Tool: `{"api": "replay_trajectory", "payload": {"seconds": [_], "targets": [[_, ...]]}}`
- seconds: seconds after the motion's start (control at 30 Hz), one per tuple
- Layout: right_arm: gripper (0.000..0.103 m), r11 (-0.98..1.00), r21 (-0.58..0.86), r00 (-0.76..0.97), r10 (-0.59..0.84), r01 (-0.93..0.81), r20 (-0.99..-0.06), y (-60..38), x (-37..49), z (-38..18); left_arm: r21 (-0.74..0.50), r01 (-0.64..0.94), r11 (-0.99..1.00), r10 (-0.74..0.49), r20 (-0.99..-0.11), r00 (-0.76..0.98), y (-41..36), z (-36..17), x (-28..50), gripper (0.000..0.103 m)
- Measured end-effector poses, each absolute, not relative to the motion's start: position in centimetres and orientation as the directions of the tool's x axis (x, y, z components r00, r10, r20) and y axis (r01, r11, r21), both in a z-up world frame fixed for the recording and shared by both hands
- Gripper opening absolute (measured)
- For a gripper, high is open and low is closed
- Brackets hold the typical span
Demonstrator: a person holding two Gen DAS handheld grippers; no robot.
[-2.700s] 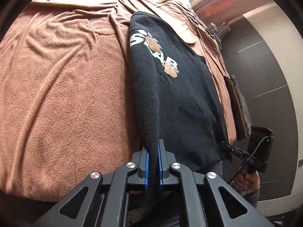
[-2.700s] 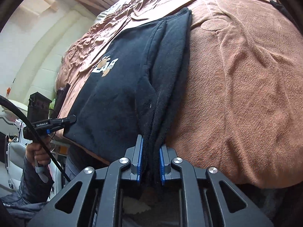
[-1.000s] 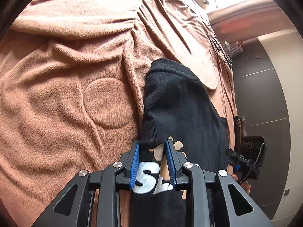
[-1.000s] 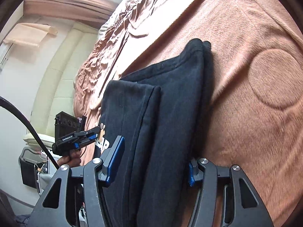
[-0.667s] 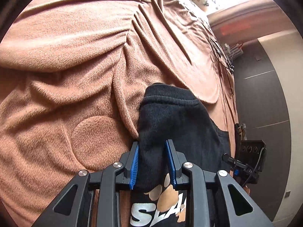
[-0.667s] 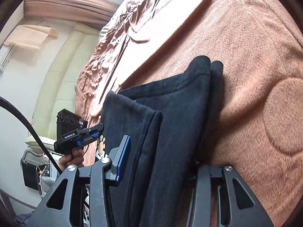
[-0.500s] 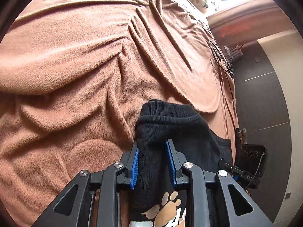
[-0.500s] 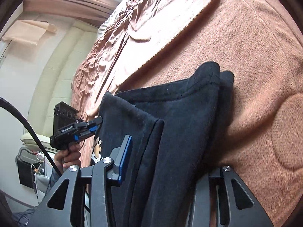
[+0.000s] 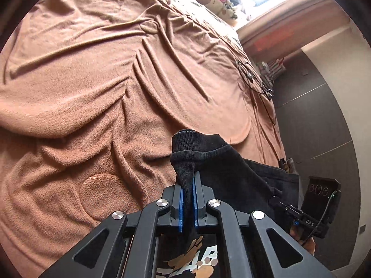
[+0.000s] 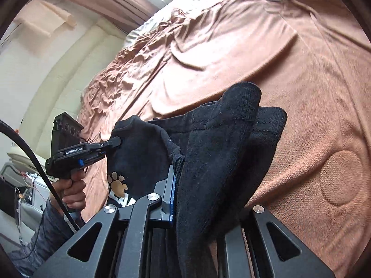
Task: Fold small clothes
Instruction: 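Lift the folded shirt high with both grippers and carry it toward the headboard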
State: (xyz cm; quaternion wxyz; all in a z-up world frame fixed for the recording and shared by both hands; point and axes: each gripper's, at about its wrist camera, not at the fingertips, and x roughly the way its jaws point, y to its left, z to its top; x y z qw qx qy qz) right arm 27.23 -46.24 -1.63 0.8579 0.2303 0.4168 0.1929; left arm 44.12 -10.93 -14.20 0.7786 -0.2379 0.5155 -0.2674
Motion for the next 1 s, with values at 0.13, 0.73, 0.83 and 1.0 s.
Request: {"api": "replay_trajectory", "payload": {"seconds": [0.13, 0.73, 0.83, 1.0], "targets": [[0.009, 0.841, 0.516, 0.606, 0.498, -0.163, -0.620, -45.3, 24.7, 0.4, -0.649, 0.193, 0.735, -0.669, -0.651, 0.359, -10.4, -11.8, 42.6, 0.006], [0.008, 0.883, 0.416, 0.711, 0.435, -0.217, -0.552, -43.9, 11.8, 8.0, -0.661, 0.303, 0.687, -0.712, -0.525, 0.467, -8.1, -1.7, 34.3, 0.005], [0.008, 0.884, 0.404, 0.727, 0.437, -0.236, -0.531, -43.4, 9.5, 9.4, -0.657, 0.319, 0.683, -0.713, -0.506, 0.484, -7.5, -0.2, 33.0, 0.005], [0.008, 0.886, 0.382, 0.747, 0.438, -0.263, -0.501, -42.5, 6.1, 11.4, -0.651, 0.338, 0.680, -0.713, -0.480, 0.511, -6.5, 1.9, 30.8, 0.005]]}}
